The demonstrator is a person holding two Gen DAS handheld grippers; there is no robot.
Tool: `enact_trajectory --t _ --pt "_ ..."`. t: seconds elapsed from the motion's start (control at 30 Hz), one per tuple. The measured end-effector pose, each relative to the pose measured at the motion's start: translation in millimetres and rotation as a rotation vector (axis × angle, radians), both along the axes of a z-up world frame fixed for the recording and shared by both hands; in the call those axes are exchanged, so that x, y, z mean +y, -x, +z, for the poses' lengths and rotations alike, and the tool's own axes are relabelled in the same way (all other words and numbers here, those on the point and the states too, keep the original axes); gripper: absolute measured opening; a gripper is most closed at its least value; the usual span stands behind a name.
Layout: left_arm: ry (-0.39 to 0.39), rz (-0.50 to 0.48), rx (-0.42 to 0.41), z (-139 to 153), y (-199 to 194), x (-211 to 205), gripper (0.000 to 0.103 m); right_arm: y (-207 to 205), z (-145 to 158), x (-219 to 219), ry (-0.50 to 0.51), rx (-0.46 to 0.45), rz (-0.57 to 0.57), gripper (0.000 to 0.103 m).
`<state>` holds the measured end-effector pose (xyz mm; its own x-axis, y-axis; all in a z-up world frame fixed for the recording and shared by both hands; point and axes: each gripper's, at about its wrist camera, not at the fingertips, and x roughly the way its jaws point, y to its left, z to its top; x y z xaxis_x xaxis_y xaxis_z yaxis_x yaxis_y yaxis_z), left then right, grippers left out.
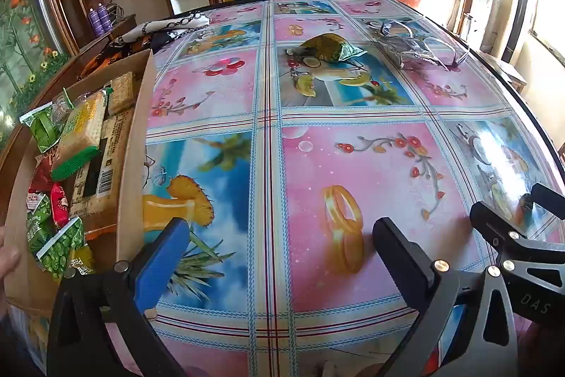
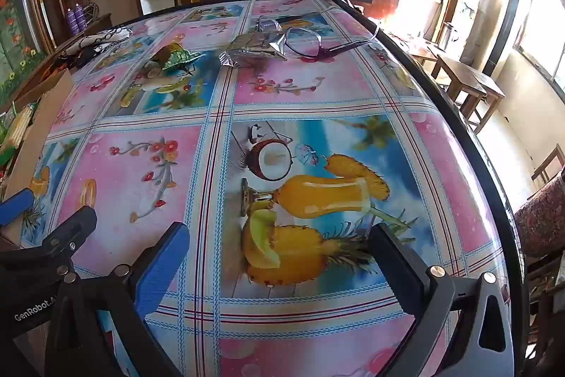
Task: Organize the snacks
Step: 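Tip the cardboard box with the left hand, pouring snacks onto the table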
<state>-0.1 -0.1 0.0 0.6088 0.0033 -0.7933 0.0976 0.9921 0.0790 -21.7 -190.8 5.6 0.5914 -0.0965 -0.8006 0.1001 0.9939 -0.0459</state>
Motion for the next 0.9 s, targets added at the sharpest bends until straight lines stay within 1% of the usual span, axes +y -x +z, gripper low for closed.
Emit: enact_trajectory --t 0.03,0.17,0.23,0.33,0.5,0.67,0.73,0.9 --pt "0.0 0.0 0.0 0 0 0 0.103 0 0 -1 -0.018 -0.002 0.0 0.102" --pt "0.006 0.0 0.003 0 0 0 0.103 0 0 -1 -0.017 -0.001 0.0 0.102" --pt "0.029 0.0 0.013 -1 -1 3 0.103 0 0 -1 -0.015 -0.001 0.0 0.102" --pt "0.037 0.035 0.014 -1 -1 8 0.103 0 0 -1 -0.016 -0.001 0.0 0.102" --pt "0.043 0.032 0.017 -4 -4 10 0.103 0 1 -1 -0.015 -0.001 0.0 0.102" --pt "0.051 0.065 0.017 -3 -6 17 0.103 0 0 0 -0.015 -0.001 0.0 0.102" --pt "0.077 0.062 0.023 -4 -7 19 0.103 0 0 0 -0.015 -0.001 0.0 0.102" --pt "0.068 0.062 0.024 -4 -6 15 0.103 0 0 0 -0.014 0.0 0.0 0.102"
